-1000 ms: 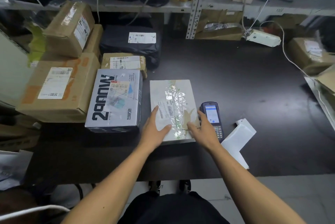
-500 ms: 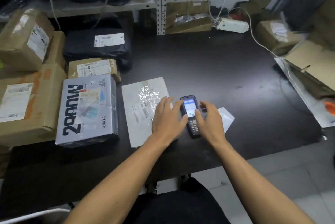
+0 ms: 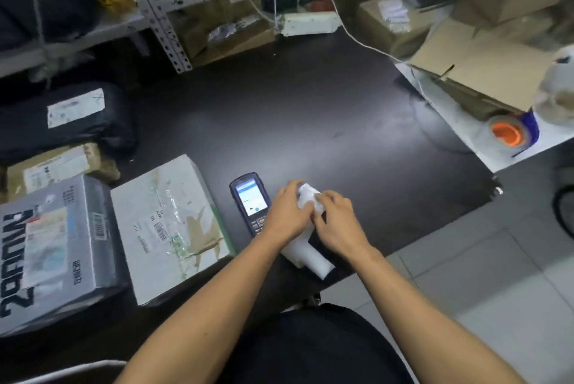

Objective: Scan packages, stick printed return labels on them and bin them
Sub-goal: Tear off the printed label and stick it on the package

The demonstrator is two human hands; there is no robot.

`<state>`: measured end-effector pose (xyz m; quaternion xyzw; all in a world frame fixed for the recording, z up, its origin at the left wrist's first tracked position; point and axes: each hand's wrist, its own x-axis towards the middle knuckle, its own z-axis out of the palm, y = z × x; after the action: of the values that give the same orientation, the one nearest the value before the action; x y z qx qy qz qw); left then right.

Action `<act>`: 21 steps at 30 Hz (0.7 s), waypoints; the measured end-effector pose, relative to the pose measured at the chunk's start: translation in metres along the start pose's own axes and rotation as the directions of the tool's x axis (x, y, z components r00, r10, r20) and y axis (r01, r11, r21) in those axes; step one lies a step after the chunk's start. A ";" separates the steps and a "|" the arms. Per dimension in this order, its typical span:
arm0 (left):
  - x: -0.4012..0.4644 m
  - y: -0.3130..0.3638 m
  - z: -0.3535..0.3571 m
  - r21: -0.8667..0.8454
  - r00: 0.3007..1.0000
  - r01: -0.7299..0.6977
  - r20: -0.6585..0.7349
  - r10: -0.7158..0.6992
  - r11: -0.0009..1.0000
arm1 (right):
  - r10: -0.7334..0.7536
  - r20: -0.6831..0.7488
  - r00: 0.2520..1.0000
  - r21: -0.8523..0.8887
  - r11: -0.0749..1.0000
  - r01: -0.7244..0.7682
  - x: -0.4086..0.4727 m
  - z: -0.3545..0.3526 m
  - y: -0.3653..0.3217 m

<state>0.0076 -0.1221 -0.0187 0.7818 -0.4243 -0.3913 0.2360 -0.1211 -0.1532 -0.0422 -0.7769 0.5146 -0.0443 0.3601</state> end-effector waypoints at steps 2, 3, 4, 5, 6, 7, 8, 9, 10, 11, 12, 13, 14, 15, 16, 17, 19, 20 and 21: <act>0.005 -0.002 0.003 -0.048 0.999 0.038 -0.027 -0.039 0.998 | -0.037 0.004 0.999 0.006 0.999 0.037 -0.004 0.005 0.004; 0.006 -0.003 0.004 -0.065 0.998 0.051 -0.032 -0.053 0.997 | -0.053 0.001 0.999 0.014 0.999 0.053 -0.006 0.007 0.006; 0.006 -0.003 0.005 -0.089 0.997 0.064 -0.034 -0.067 0.994 | -0.068 -0.007 0.998 0.021 0.997 0.068 -0.007 0.008 0.009; 0.006 -0.004 0.006 -0.123 0.996 0.081 -0.034 -0.086 0.989 | -0.083 -0.018 0.996 0.026 0.996 0.084 -0.008 0.009 0.010; 0.005 -0.004 0.007 -0.161 0.994 0.093 -0.035 -0.100 0.982 | -0.094 -0.029 0.995 0.035 0.995 0.095 -0.008 0.008 0.012; 0.004 -0.005 0.008 -0.181 0.993 0.108 -0.035 -0.116 0.978 | -0.097 -0.041 0.994 0.053 0.994 0.099 -0.008 0.008 0.014; 0.003 -0.006 0.009 -0.190 0.992 0.114 -0.037 -0.123 0.975 | -0.091 -0.057 0.994 0.073 0.993 0.095 -0.007 0.007 0.016; 0.003 -0.008 0.011 -0.185 0.991 0.120 -0.043 -0.130 0.975 | -0.082 -0.070 0.994 0.093 0.992 0.089 -0.007 0.005 0.016; 0.004 -0.009 0.014 -0.174 0.989 0.126 -0.054 -0.137 0.977 | -0.077 -0.076 0.994 0.108 0.990 0.085 -0.006 0.003 0.017; 0.005 -0.010 0.015 -0.155 0.987 0.132 -0.069 -0.144 0.979 | -0.078 -0.078 0.994 0.115 0.990 0.087 -0.004 0.002 0.017; 0.005 -0.011 0.017 -0.143 0.985 0.135 -0.085 -0.148 0.980 | -0.083 -0.078 0.993 0.118 0.989 0.092 -0.003 0.002 0.017; 0.004 -0.012 0.018 -0.144 0.983 0.143 -0.094 -0.157 0.979 | -0.088 -0.079 0.993 0.118 0.988 0.097 -0.001 0.002 0.017; 0.004 -0.012 0.018 -0.153 0.982 0.145 -0.102 -0.162 0.977 | -0.092 -0.084 0.992 0.117 0.988 0.102 0.000 0.003 0.017; 0.004 -0.012 0.019 -0.162 0.980 0.148 -0.109 -0.166 0.976 | -0.094 -0.088 0.992 0.116 0.988 0.104 0.001 0.005 0.017; 0.005 -0.013 0.018 -0.168 0.979 0.146 -0.120 -0.167 0.975 | -0.094 -0.094 0.991 0.115 0.988 0.105 0.003 0.006 0.017; 0.005 -0.013 0.017 -0.170 0.976 0.153 -0.125 -0.176 0.973 | -0.094 -0.096 0.991 0.110 0.988 0.104 0.005 0.007 0.017; 0.007 -0.015 0.014 -0.169 0.974 0.185 -0.099 -0.204 0.968 | -0.086 -0.090 0.992 0.087 0.992 0.093 0.009 0.008 0.017; 0.007 -0.017 0.013 -0.172 0.974 0.198 -0.075 -0.213 0.965 | -0.077 -0.082 0.994 0.071 0.994 0.083 0.010 0.008 0.018; 0.007 -0.017 0.012 -0.174 0.975 0.202 -0.053 -0.215 0.964 | -0.067 -0.071 0.995 0.056 0.996 0.071 0.012 0.008 0.018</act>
<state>0.0081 -0.1195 -0.0409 0.8130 -0.2964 -0.4200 0.2736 -0.1256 -0.1625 -0.0627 -0.7815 0.4980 -0.0986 0.3627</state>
